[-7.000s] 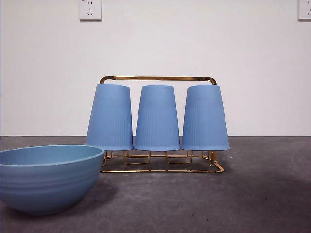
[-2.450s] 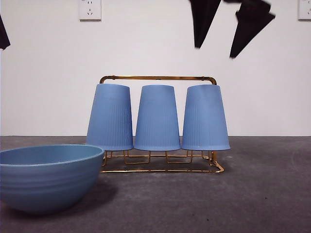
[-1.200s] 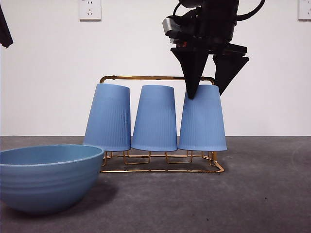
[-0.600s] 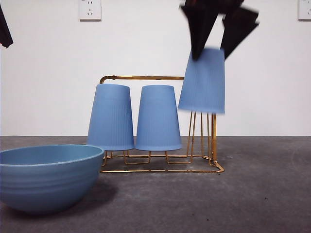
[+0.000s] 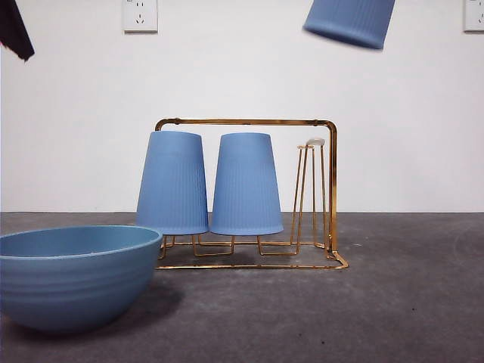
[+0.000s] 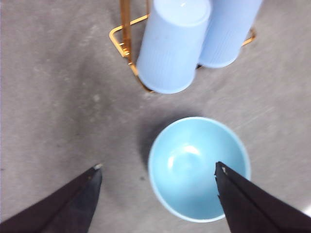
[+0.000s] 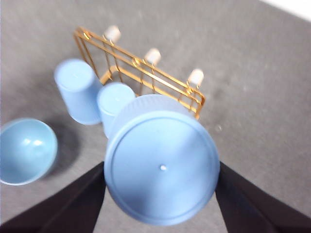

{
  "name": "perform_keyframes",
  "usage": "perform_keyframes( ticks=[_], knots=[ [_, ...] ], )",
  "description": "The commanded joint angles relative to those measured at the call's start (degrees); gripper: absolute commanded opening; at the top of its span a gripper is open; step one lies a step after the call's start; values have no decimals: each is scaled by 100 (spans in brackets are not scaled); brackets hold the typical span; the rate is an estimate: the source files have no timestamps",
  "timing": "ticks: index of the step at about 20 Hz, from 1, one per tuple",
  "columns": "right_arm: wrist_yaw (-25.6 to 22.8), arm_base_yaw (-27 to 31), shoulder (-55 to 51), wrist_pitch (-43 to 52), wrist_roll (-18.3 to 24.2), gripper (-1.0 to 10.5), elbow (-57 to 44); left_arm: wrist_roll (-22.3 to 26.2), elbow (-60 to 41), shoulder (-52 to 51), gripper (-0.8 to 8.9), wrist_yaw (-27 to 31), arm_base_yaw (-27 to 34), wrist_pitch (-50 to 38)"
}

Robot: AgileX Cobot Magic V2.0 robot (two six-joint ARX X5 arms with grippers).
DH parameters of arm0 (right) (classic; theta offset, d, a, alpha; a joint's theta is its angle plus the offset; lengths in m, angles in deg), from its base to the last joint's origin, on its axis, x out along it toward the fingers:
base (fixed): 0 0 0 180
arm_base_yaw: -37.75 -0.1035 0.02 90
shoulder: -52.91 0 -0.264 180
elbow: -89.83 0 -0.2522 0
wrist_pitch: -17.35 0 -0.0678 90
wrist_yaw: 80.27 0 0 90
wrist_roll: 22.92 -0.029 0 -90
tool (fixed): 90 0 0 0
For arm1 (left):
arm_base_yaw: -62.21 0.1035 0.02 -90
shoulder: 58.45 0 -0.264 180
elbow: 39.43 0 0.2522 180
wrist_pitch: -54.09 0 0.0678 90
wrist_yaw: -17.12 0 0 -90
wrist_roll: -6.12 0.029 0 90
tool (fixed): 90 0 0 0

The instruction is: Right arm lift cup from the cupboard, then place it on the right of the bowl

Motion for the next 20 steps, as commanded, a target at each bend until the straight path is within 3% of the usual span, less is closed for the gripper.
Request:
perform_keyframes(
  ticks=[1,6,14,17,20],
  knots=[
    [-92,-96,-378,144,-264,296,-343,-254,118,-129,375,-87,-31,-68],
    [-125,-114,-1414,706,-645,296,-1882,-535,-177,-603,375,-116,-31,-66],
    [-96,-114,-2918,1720,-1311,296,-4138,-1495,-1303,-1471,375,-210,-31,-203],
    [155,-114,-3388,2120,-1816,296,-4990,-2044,-1845,-1714,376,-621,-31,-595],
    [737,-114,-3735,2758,-2371,296,-5753,-2579,-2347,-1759,381,-1368,-31,-1128]
  ],
)
